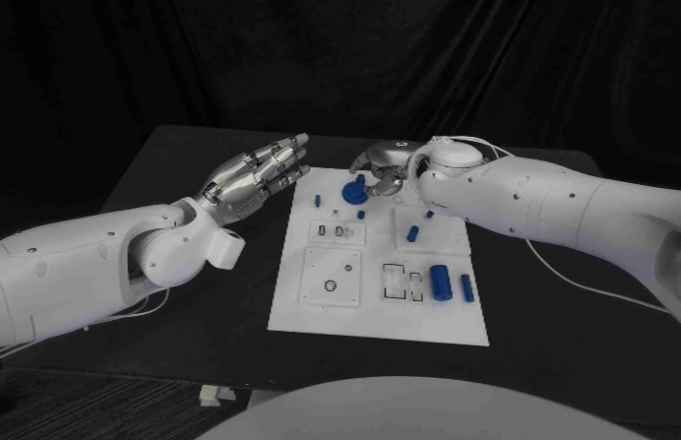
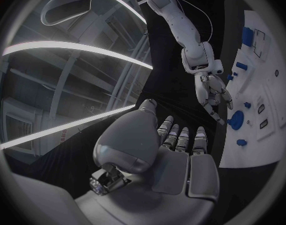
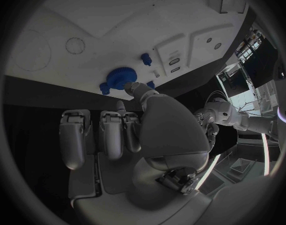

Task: Assemble the parts on the task board

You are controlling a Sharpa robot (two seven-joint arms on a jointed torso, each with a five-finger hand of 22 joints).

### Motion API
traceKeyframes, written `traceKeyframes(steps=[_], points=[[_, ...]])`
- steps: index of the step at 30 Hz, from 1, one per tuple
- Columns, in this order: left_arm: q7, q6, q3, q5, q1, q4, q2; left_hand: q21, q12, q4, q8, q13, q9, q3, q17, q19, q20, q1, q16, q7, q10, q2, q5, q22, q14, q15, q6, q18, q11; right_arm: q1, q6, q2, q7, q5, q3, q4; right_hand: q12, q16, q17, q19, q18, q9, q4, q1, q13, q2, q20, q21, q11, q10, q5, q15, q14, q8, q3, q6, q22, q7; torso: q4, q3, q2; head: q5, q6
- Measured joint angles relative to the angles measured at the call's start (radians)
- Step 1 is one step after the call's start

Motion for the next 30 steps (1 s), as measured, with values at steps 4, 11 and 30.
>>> traceKeyframes(steps=[4, 11, 30], points=[[0.000, 0.001, 0.000, 0.000, 0.000, 0.000, -0.003, 0.000, 0.000, 0.000, 0.000, 0.000, 0.000, 0.000, 0.000, 0.000, 0.000, 0.000, 0.000, 0.000, 0.000, 0.000, 0.000, 0.000, 0.000, 0.000, 0.000, 0.000, 0.000, 0.016, -0.022, -0.062, 0.003, 0.000, -0.001, 0.064, 0.000, 0.000, 0.000, 0.000, 0.000, 0.013, 0.012, -0.019, 0.000, 0.007, 0.000, -0.001, 0.009, 0.001, -0.037, 0.001, 0.000, 0.026, -0.006, 0.099, 0.001, 0.013, -0.0001, 0.0004, 0.000, 0.006, 0.000], [-0.002, 0.002, 0.000, 0.000, 0.000, -0.001, -0.006, 0.000, 0.000, -0.003, 0.000, 0.000, 0.000, 0.003, 0.000, 0.000, 0.000, 0.000, 0.000, 0.000, 0.000, 0.000, 0.000, 0.000, 0.000, 0.000, 0.000, 0.000, 0.000, 0.076, -0.074, -0.240, 0.004, 0.000, 0.000, 0.240, 0.000, 0.000, 0.000, 0.002, 0.000, 0.011, 0.086, -0.107, 0.000, -0.020, 0.009, 0.000, 0.015, 0.000, -0.323, 0.007, 0.000, 0.028, -0.095, 0.194, 0.001, 0.020, -0.0013, 0.0006, -0.001, 0.005, 0.000], [-0.007, 0.010, 0.000, 0.000, -0.033, -0.013, -0.003, 0.000, 0.000, 0.000, 0.000, 0.000, 0.001, 0.006, -0.001, 0.000, 0.000, 0.000, 0.000, 0.000, 0.000, 0.000, 0.000, 0.000, 0.000, 0.000, 0.000, 0.000, 0.000, 0.067, -0.093, -0.459, -0.071, -0.001, -0.001, 0.338, 0.000, 0.000, 0.000, 0.000, 0.000, -0.013, 0.265, -0.058, 0.000, -0.094, -0.021, 0.014, -0.023, -0.002, -0.432, -0.025, 0.000, -0.045, -0.276, 0.212, 0.000, -0.040, -0.0058, -0.0002, -0.006, -0.003, 0.000]])
